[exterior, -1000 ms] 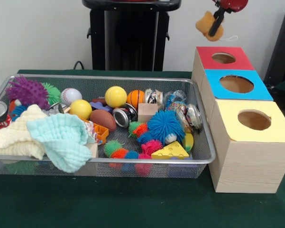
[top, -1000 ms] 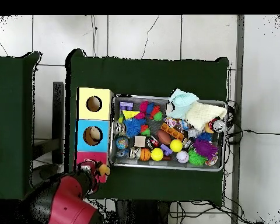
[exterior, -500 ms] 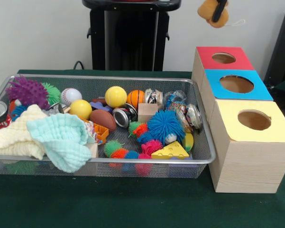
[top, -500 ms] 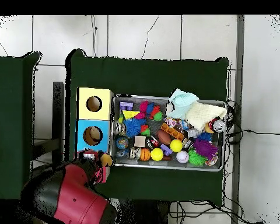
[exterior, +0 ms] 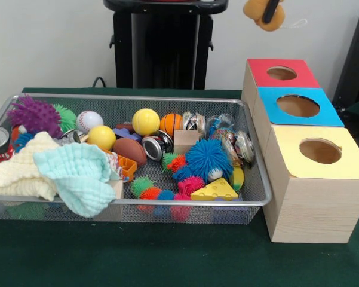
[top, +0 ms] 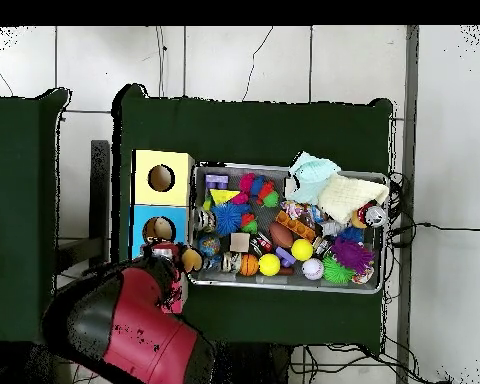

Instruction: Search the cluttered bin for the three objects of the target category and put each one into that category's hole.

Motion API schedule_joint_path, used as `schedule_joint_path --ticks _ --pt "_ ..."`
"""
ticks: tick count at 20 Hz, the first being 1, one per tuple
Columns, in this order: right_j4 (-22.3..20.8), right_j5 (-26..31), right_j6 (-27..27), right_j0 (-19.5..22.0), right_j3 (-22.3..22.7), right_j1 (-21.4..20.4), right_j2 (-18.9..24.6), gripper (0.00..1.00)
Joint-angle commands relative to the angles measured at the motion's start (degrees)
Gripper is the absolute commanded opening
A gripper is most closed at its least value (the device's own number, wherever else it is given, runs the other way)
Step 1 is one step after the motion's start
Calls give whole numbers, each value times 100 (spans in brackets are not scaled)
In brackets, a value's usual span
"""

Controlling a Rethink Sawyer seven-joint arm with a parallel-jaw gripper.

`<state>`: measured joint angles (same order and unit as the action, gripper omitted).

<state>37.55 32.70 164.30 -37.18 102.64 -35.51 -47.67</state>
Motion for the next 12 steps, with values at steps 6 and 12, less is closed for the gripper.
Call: schedule_joint_path --ticks 6,12 --pt "-207 447 1737 -744 -630 1031 -237 0" --pt "87 831 2199 -1077 -855 1382 -501 0"
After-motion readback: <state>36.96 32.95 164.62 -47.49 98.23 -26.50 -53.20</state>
